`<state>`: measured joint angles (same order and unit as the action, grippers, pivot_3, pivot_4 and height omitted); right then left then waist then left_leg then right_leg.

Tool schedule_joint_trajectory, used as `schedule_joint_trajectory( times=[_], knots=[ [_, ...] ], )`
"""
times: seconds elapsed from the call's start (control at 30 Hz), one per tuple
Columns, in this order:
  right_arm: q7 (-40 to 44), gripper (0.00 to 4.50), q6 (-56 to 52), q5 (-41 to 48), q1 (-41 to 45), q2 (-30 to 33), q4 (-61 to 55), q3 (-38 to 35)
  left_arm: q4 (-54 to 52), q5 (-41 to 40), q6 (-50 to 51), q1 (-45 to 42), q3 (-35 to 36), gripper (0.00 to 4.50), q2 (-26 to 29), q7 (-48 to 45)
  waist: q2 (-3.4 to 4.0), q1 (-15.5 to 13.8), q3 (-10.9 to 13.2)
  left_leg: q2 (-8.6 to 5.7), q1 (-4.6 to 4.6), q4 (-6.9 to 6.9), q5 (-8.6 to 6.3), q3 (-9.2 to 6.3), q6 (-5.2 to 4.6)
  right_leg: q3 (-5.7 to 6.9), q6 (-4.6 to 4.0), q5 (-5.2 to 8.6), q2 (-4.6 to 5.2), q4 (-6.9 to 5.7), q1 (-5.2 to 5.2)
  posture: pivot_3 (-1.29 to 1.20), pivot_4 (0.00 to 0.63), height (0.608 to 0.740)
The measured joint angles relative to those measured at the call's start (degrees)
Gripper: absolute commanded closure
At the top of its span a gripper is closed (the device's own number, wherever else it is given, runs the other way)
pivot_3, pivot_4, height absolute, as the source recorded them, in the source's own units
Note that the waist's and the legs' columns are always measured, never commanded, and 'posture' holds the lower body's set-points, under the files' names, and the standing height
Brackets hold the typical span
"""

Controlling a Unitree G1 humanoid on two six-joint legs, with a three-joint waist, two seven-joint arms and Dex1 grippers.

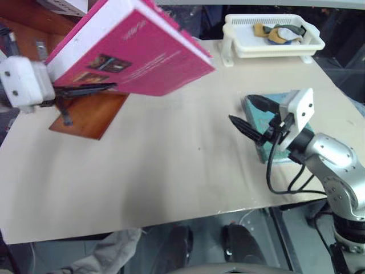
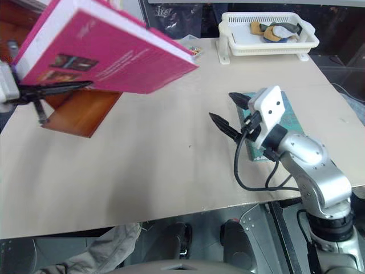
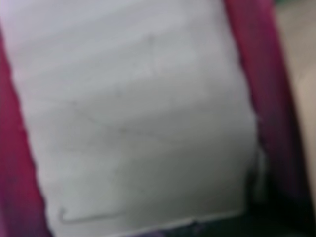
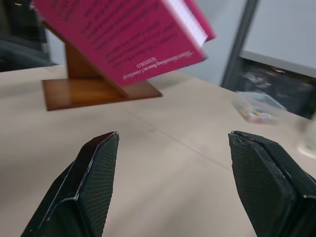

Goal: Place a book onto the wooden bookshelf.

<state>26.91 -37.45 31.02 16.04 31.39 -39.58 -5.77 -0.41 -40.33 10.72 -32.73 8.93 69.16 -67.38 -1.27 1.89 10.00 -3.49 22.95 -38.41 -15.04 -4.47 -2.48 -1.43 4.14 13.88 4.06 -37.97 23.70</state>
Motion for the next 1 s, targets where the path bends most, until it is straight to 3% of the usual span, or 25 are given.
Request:
schedule_joint_trajectory(
  times=[0.1,0.2,0.23,0.27,0.4,0.57,0.7,0.93,0.97,1.0],
  knots=[
    [-2.84,0.88,-3.82,1.31,-5.27,1.91,-5.62,-5.16,-1.17,-9.54,19.35,-7.6,-4.93,4.49,-10.99,7.34,0.03,-1.18,-0.01,-0.07,-0.04,-0.13,0.0,-0.11,0.0,0.08,0.01,0.0,0.0,-0.12,-0.09,0.0,0.15,0.74],
    [-6.1,0.88,-7.84,3.26,-11.93,3.26,-13.49,-11.52,7.55,-20.96,41.89,-16.83,-6.32,4.49,-25.48,20.35,-0.06,-1.72,-0.01,-0.14,-0.02,-0.46,0.0,-0.27,-0.01,0.15,0.03,-0.01,-0.01,-0.3,-0.2,0.0,0.15,0.74],
    [-6.49,0.88,-8.44,3.51,-12.49,3.26,-14.44,-12.16,8.6,-22.09,44.19,-17.34,-6.31,4.49,-26.74,21.65,-0.07,-1.37,-0.01,-0.17,-0.04,-0.47,0.0,-0.24,-0.01,0.11,0.03,-0.01,0.0,-0.34,-0.21,0.0,0.15,0.74],
    [-8.37,0.88,-9.53,4.3,-14.47,3.46,-16.79,-14.55,13.93,-25.34,51.39,-20.8,-5.86,4.49,-32.17,26.34,-0.07,-1.06,-0.01,-0.19,-0.06,-0.51,0.0,-0.16,-0.01,0.01,0.03,-0.01,0.02,-0.4,-0.19,0.0,0.15,0.74],
    [-13.02,0.88,-9.16,7.59,-17.32,6.4,-18.43,-16.57,27.94,-28.49,61.81,-29.14,-3.37,4.49,-43.69,36.55,-0.08,-1.0,0.0,-0.21,-0.08,-0.59,0.0,-0.13,0.0,-0.02,0.03,0.0,0.02,-0.51,-0.14,0.0,0.15,0.74],
    [-23.13,0.88,-3.23,14.25,-24.0,15.01,-18.51,-17.89,48.08,-22.55,65.45,-37.06,-1.54,4.49,-60.19,43.62,-0.06,-1.32,-0.02,-0.29,-0.06,-0.53,0.13,0.03,0.21,-0.16,0.02,0.0,0.1,-0.39,-0.15,0.0,0.15,0.74],
    [-29.66,0.88,0.95,17.37,-27.54,20.76,-18.54,-17.8,55.36,-14.38,63.32,-36.94,-3.97,4.49,-66.39,42.95,-0.05,-1.07,-0.01,-0.24,-0.08,-0.41,0.14,0.16,0.23,-0.32,0.02,0.0,0.07,-0.35,-0.07,0.0,0.15,0.74],
    [-38.84,0.88,9.15,19.51,-39.51,26.48,-18.8,-17.42,62.6,-5.28,51.43,-38.14,-2.71,4.49,-72.11,37.28,-0.04,-1.94,-0.03,-0.23,-0.04,-0.38,0.14,0.17,0.22,-0.32,0.05,-0.01,0.1,-0.09,-0.17,0.0,0.15,0.74],
    [-40.07,0.88,12.61,19.69,-43.62,28.43,-18.87,-17.47,64.41,-3.97,49.47,-38.9,-1.81,3.62,-72.94,36.82,-0.05,-2.28,-0.04,-0.26,-0.04,-0.38,0.12,0.17,0.2,-0.32,0.07,-0.03,0.09,-0.05,-0.18,0.0,0.15,0.74],
    [-40.42,0.88,13.78,19.81,-45.52,29.16,-18.9,-17.45,65.08,-3.38,48.62,-39.17,-1.46,3.54,-72.97,36.62,-0.08,-2.32,-0.04,-0.25,-0.04,-0.37,0.12,0.17,0.2,-0.32,0.08,-0.03,0.07,-0.03,-0.19,0.0,0.15,0.74]
  ],
)
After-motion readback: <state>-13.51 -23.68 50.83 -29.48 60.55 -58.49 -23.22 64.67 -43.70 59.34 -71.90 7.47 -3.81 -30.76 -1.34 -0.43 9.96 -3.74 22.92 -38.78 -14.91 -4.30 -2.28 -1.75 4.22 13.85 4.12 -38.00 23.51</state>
